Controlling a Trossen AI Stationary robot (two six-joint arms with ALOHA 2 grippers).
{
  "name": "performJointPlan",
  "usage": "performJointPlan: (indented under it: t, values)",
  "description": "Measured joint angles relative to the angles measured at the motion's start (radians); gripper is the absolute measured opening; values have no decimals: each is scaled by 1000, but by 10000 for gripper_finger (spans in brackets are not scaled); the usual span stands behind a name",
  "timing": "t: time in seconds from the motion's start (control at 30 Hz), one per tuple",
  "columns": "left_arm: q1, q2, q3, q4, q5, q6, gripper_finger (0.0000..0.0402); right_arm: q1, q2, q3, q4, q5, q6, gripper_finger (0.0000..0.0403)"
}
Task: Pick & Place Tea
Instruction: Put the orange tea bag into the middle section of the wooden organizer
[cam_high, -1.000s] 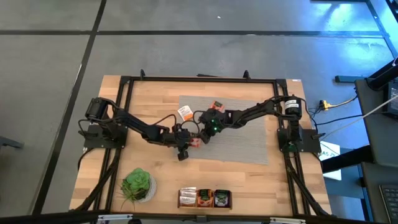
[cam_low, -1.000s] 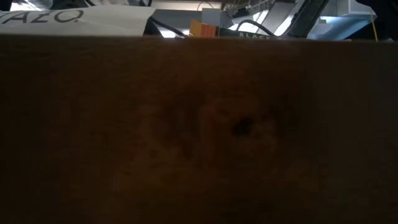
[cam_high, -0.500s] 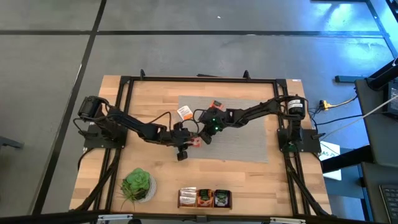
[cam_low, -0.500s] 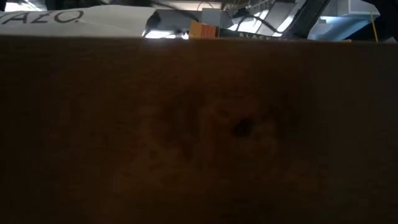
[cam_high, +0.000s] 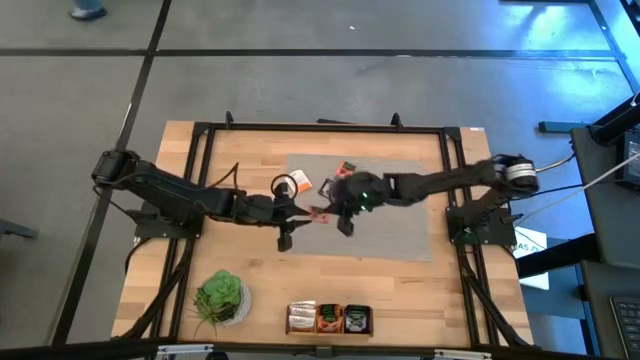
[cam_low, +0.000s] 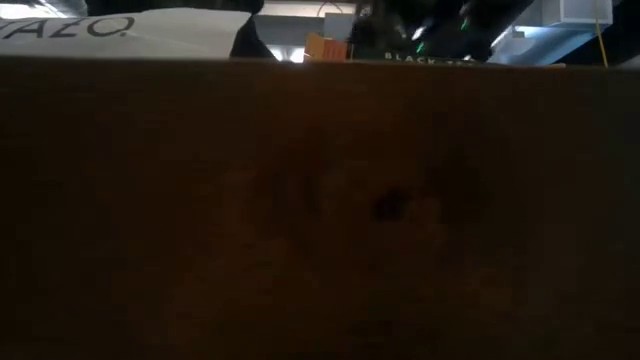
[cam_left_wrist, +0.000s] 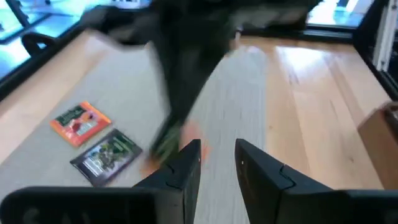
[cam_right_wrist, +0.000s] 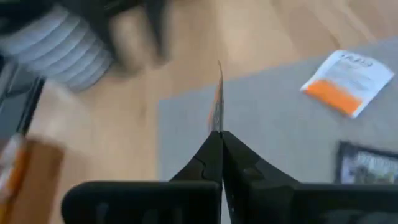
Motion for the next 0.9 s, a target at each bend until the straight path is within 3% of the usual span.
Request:
performJointPlan:
  t: [0.23, 0.5, 0.67, 0.9]
  values:
    - [-18, -5, 0, -44, 17, 20, 95, 254, -127, 0, -102, 154, -2, 2]
    - [-20, -5, 0, -47, 28, -48, 99, 529, -106, 84, -129, 325, 5, 1]
    - [-22, -5, 0, -61, 35, -48, 98, 636, -73, 134, -128, 411, 27, 1]
    - [-27, -5, 0, -61, 35, -48, 96, 711, 8, 171, -128, 441, 59, 1]
